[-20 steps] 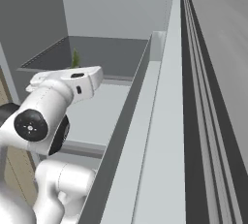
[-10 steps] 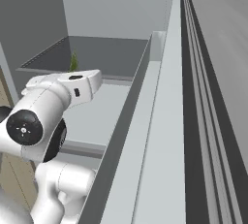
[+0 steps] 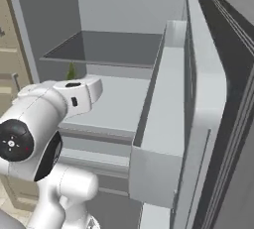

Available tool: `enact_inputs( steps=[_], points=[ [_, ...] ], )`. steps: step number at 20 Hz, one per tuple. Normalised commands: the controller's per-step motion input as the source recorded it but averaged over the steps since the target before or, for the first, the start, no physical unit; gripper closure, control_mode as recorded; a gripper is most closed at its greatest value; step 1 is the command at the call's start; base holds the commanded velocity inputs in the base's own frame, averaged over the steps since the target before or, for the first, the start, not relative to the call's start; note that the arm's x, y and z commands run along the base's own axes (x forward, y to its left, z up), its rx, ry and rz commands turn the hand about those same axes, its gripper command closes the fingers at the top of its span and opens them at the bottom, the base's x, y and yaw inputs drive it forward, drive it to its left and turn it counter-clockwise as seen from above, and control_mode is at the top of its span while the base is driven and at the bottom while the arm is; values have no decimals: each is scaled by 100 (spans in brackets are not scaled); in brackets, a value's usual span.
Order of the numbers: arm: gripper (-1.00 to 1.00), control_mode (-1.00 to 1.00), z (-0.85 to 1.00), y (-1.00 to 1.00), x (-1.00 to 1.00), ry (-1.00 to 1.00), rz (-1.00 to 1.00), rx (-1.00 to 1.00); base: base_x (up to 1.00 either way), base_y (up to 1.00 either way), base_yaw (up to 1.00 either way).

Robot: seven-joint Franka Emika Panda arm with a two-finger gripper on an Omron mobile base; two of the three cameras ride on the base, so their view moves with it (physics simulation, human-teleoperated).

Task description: There is a bowl on the dining counter. Grab a lemon wedge from the fridge and place it in the bowl. Then get the liquor bottle and glass cup from the cabinet and place them next to the bowl.

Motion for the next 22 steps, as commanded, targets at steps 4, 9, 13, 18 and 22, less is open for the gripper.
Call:
enact_inputs(
  steps=[4,9,13,18,22],
  points=[
    [100,100,0,0,0,0,0,0,-35,50,0],
    [100,100,0,0,0,0,0,0,-41,44,0],
    [100,100,0,0,0,0,0,0,-60,33,-3],
    [100,100,0,0,0,0,0,0,-84,17,-6],
    [100,100,0,0,0,0,0,0,-100,0,0]
  ],
)
